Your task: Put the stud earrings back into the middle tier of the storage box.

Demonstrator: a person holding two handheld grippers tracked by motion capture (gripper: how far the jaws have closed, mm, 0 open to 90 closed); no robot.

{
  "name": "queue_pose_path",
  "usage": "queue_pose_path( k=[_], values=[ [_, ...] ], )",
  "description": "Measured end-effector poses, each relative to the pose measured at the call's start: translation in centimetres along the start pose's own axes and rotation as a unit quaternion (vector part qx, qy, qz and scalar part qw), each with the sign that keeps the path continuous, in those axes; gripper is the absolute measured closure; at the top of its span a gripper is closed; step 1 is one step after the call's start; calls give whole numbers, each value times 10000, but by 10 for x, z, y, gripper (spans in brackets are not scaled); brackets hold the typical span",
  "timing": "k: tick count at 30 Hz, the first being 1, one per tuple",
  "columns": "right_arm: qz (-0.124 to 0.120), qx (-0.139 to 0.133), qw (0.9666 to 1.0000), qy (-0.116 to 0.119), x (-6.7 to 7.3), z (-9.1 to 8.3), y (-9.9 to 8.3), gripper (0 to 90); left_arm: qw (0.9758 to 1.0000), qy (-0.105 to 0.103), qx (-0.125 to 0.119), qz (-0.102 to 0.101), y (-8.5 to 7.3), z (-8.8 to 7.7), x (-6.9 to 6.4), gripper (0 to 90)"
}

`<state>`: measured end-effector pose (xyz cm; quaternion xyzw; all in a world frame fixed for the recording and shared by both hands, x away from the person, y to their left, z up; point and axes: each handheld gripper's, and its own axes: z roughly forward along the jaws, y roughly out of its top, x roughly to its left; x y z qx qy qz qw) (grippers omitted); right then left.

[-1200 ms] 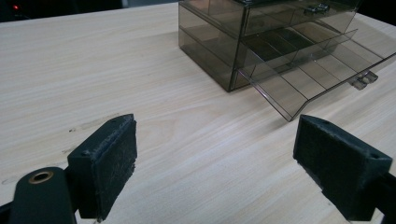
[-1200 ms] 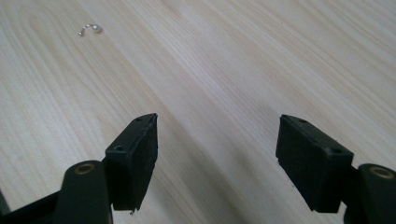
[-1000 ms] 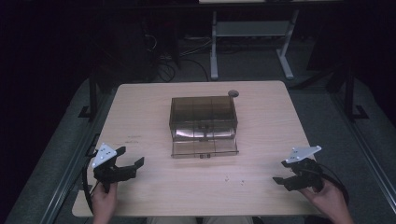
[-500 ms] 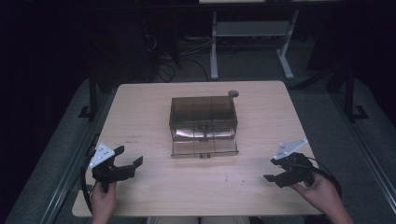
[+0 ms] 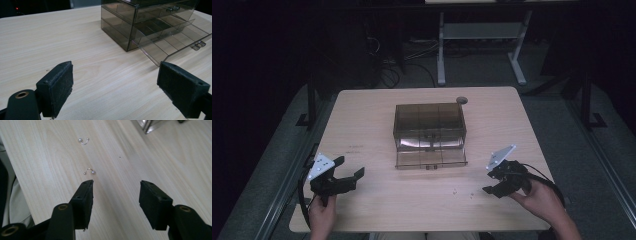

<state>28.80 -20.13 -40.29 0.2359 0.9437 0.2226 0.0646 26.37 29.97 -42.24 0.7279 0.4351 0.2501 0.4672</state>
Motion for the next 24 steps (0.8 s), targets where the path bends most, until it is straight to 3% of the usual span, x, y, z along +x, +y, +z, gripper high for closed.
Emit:
queue_pose_path(
  k=[12, 24],
  values=[
    [-324, 402, 9985, 203, 11, 15, 25, 547, 10000, 2, 16, 51, 0, 0, -2, 129],
    [-590, 987, 9928, 341, 18, 38, 42, 682, 10000, 45, -4, 44, 0, 0, -1, 129]
  ],
)
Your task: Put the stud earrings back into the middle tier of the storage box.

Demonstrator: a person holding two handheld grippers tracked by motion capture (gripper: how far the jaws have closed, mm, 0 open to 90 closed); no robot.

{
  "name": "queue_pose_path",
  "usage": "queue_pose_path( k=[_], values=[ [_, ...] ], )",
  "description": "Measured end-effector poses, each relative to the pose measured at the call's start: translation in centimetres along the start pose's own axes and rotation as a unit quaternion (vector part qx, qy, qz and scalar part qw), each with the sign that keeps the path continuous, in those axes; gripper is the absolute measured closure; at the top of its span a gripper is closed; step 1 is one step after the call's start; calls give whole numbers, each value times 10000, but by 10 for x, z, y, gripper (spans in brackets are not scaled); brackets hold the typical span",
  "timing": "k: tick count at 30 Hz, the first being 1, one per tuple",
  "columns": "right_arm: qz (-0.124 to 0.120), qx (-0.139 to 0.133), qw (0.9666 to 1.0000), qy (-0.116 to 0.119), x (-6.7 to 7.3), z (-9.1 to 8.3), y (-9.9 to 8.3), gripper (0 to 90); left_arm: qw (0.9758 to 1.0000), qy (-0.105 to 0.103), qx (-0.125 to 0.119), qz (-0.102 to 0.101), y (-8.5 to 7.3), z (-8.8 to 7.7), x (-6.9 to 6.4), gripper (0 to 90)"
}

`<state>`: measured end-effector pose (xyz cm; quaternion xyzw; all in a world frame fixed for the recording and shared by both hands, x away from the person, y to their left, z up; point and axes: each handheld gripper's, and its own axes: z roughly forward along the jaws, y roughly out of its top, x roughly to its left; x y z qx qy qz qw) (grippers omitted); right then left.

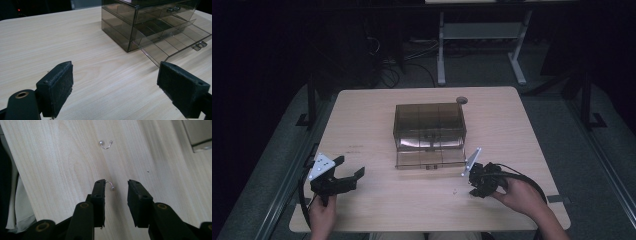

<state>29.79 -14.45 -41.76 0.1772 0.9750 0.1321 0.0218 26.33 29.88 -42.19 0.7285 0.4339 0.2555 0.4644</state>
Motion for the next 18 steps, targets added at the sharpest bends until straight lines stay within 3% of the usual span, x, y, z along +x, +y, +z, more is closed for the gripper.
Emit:
queue_pose_path(
  k=[18],
  values=[
    [-83, 550, 9983, 153, -2, 19, 12, 761, 9999, 91, -58, -24, 0, -3, 2, 129]
  ],
)
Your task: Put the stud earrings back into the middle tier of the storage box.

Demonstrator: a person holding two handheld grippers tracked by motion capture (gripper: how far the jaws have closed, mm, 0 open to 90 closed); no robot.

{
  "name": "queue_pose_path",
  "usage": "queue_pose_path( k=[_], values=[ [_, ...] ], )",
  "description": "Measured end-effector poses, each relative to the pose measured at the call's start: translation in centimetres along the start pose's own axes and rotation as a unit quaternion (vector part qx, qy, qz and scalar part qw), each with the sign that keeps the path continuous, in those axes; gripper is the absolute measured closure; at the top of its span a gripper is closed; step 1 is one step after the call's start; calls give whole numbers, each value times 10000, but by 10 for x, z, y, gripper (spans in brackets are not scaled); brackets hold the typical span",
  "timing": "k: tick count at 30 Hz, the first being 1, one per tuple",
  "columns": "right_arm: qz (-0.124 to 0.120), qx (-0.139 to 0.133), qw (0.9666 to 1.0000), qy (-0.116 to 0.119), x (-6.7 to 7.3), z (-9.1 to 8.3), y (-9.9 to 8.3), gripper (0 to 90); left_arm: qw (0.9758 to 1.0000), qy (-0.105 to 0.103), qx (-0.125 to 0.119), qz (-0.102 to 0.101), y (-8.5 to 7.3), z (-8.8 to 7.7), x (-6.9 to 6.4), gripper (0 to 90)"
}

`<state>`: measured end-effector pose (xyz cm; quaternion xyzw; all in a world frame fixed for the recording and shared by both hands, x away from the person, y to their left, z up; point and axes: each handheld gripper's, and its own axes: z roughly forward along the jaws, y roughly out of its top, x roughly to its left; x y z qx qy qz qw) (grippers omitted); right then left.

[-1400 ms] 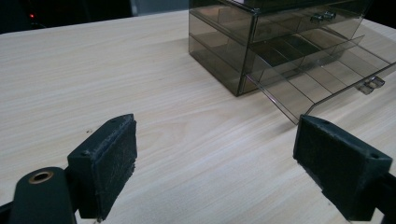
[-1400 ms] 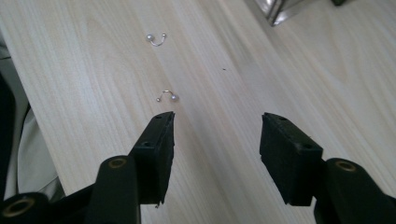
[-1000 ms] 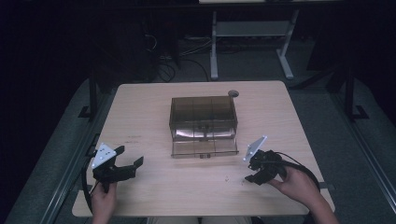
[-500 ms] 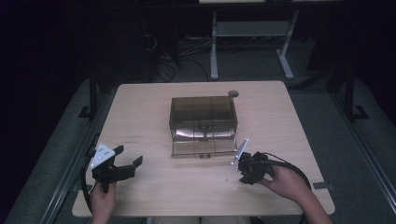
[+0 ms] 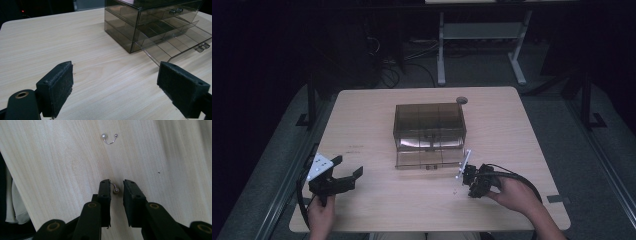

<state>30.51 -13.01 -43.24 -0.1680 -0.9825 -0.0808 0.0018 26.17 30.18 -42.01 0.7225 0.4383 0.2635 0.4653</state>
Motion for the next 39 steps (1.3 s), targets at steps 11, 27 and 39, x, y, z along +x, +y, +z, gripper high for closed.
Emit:
queue_pose_path(
  k=[11, 27, 39],
  values=[
    [-57, 86, 9999, -18, -2, 4, 1, 793, 10000, 34, -34, -38, 1, -2, 2, 129],
    [-116, -24, 9999, -10, -2, 2, 1, 849, 9999, 55, -37, -89, 0, -2, 3, 129],
    [-66, -327, 9994, -92, -6, -14, 2, 850, 9999, 52, -73, -133, 0, -2, 3, 129]
  ],
)
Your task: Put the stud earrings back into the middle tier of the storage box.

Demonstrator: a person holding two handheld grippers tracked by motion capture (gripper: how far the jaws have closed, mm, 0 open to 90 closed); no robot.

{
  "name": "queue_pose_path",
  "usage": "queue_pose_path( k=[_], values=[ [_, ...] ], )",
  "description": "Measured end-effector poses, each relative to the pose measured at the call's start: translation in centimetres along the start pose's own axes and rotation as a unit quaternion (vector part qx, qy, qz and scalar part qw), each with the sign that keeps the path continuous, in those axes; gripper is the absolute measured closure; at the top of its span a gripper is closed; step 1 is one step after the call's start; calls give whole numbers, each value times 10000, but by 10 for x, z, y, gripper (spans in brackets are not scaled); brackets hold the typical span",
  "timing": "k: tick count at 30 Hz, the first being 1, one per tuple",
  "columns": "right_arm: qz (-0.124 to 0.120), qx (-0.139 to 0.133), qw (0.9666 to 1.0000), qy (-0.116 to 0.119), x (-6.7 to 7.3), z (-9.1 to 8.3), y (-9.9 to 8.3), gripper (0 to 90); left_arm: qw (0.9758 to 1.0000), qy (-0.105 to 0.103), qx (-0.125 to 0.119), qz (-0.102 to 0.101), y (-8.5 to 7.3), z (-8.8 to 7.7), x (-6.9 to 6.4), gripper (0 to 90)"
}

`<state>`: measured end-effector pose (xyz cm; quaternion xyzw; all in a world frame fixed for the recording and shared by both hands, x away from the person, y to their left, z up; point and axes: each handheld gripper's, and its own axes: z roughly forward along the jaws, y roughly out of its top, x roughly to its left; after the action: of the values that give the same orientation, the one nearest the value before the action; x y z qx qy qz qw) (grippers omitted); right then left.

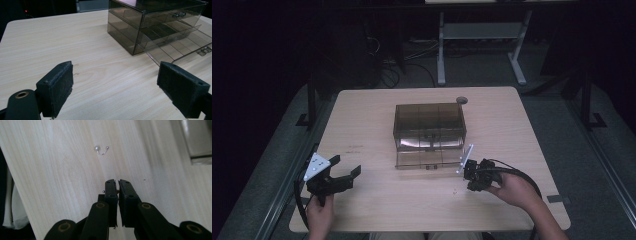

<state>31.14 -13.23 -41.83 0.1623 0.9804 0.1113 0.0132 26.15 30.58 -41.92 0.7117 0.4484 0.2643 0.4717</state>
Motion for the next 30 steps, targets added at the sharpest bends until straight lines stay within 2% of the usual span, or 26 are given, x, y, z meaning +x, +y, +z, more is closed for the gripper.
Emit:
queue_pose_path(
  k=[2, 8, 12, 30],
  values=[
    [26, -79, 10000, 45, -2, -3, 1, 850, 10000, 2, 19, 20, 0, 0, 0, 129],
    [36, -148, 9999, -25, -6, -11, 5, 850, 10000, -3, 43, 65, 0, 1, 0, 129],
    [34, -239, 9997, -7, -10, -15, 9, 850, 10000, -4, 17, 24, 0, 1, -1, 129],
    [-26, -305, 9994, -159, -24, -28, 28, 852, 10000, -14, 37, 30, 0, 2, -2, 129]
  ],
)
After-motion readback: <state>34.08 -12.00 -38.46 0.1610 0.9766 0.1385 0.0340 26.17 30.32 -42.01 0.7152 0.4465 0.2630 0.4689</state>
